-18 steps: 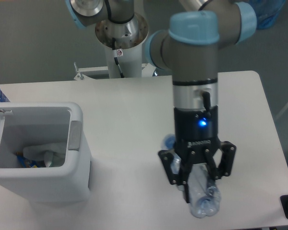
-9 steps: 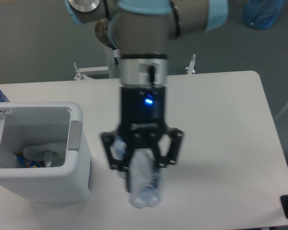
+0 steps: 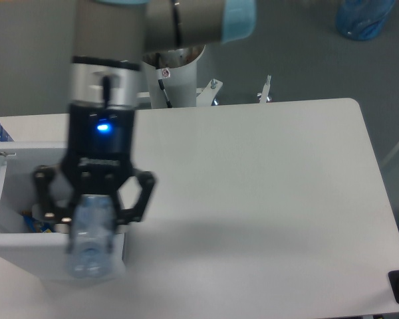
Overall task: Place the trash in the trash can
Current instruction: 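Carry the hanging bottle over the trash bin and lower it in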
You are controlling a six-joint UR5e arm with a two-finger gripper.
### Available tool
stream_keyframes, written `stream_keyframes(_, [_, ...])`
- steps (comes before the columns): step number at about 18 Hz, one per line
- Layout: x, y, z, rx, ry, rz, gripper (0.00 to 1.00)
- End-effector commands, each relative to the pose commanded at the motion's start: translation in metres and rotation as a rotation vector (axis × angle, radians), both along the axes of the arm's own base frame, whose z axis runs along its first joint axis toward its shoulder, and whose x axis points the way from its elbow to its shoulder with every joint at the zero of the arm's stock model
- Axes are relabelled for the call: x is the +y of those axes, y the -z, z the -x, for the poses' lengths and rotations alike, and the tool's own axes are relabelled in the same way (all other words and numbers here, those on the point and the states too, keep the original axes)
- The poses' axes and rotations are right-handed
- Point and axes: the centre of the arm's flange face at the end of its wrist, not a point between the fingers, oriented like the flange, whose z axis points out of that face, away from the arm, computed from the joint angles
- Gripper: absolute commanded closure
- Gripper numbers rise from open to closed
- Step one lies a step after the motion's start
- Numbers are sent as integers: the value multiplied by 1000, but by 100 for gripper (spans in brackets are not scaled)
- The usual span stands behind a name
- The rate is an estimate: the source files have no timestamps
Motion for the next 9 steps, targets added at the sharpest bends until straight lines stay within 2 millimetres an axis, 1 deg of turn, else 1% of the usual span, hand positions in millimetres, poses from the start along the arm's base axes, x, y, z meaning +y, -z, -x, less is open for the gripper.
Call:
stream_keyframes(2, [7,8,-22,-8,34,13,47])
stream_keyframes(3, [8,12,-27,-11,40,20,46])
stream_keyframes(4, [7,16,-27,-12,43,27,37])
stream_keyframes(5, [5,18,-28,-9,48,33,12])
stream_keyframes(6, [4,19,-28,6,60,36,0])
stream_keyframes(9, [2,15,-29,29,78,33,0])
